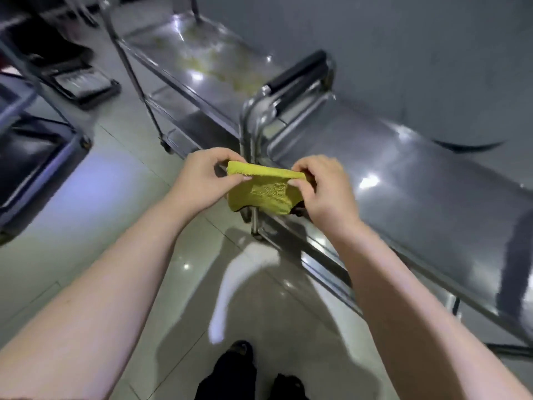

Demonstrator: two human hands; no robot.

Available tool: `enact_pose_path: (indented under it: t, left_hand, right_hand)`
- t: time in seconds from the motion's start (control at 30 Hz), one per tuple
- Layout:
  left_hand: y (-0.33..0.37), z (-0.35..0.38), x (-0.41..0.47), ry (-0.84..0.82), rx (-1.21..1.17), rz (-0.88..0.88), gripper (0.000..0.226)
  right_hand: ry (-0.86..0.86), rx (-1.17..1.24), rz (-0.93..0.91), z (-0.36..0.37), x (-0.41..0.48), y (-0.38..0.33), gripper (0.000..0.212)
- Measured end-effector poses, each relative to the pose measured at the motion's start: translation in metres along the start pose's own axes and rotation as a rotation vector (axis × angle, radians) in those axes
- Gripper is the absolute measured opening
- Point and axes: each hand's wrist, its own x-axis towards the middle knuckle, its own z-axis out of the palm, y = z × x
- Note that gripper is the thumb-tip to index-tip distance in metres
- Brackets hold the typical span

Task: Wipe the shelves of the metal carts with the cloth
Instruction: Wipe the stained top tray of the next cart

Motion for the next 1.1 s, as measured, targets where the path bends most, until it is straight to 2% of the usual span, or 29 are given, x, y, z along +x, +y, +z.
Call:
enact_pose_path:
  t: [0.2, 0.3, 0.4, 0.5, 0.63, 0.83, 1.0, 1.1]
  left_hand:
    - [0.052, -0.115, -0.014, 0.159, 0.145, 0.002, 0.019]
    - [0.054, -0.141, -0.020, 0.241, 0.170, -0.037, 0.020]
    - [0.041, -0.155, -0.020, 0.275, 0.161, -0.092, 0.013]
    - [0.021, -0.168, -0.014, 0.276, 0.161, -0.110, 0.015]
    - [-0.012, -0.196, 0.013, 0.243, 0.174, -0.080, 0.012]
    - [-0.064, -0.237, 0.073, 0.085, 0.154, -0.044, 0.016]
    - [-0.108, -0.242, 0.131, 0.000, 0.193, -0.026, 0.017]
    - [-0.119, -0.235, 0.168, -0.009, 0.120, -0.014, 0.020]
  right_hand:
    - [-0.069, 0.014, -0.209, -0.028, 0.055, -0.101, 0.016]
    - [-0.065, 0.016, -0.271, -0.022, 0.072, -0.130, 0.023]
    - [-0.078, -0.022, -0.285, -0.009, 0.084, -0.147, 0.022]
    - [-0.058, -0.061, -0.295, 0.011, 0.094, -0.158, 0.018]
    - [0.017, -0.127, -0.247, 0.045, 0.118, -0.170, 0.011]
    - [0.046, -0.146, -0.104, 0.101, 0.165, -0.185, 0.009]
    - [0.080, -0.170, 0.000, 0.133, 0.200, -0.179, 0.011]
    - [0.082, -0.151, 0.059, 0.142, 0.227, -0.165, 0.014]
